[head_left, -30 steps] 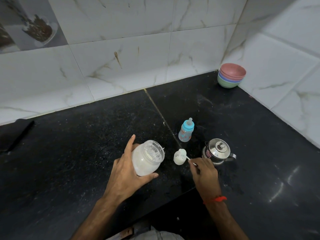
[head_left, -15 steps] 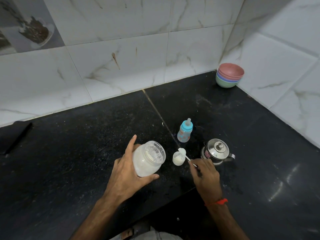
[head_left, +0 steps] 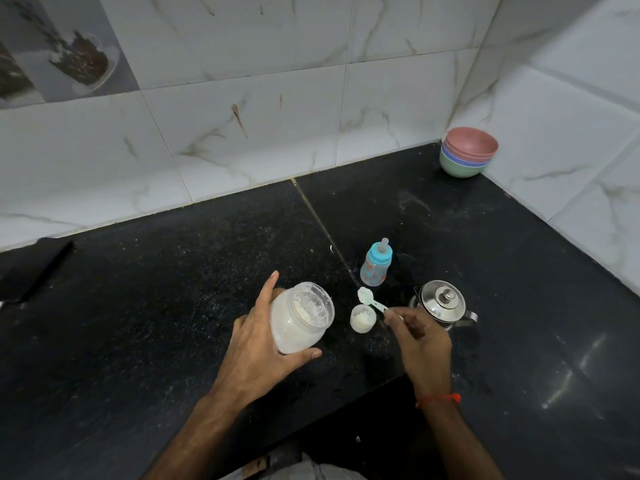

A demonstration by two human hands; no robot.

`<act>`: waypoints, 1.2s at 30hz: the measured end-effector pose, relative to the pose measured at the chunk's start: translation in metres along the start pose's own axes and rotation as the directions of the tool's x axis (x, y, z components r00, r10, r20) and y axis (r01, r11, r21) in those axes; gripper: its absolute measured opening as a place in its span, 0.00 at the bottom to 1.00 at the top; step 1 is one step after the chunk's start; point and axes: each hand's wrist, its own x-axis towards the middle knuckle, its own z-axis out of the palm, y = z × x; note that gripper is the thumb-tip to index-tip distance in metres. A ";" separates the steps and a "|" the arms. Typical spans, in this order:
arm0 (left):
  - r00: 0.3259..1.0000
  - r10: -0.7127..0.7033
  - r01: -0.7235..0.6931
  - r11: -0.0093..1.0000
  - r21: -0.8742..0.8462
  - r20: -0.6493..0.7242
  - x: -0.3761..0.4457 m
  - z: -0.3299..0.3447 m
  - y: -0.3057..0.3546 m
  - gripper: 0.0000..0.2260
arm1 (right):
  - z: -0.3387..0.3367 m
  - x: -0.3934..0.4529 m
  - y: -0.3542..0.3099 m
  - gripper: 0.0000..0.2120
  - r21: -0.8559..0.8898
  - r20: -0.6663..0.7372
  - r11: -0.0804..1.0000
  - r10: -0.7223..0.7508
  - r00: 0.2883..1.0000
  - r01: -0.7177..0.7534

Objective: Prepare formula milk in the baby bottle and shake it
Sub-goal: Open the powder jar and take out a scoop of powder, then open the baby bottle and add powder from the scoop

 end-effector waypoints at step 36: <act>0.972 -0.218 0.175 0.914 -0.366 -0.082 0.054 0.023 -0.084 0.50 | 0.122 -0.035 0.001 0.41 -0.584 0.721 0.628 0.111 0.684 0.514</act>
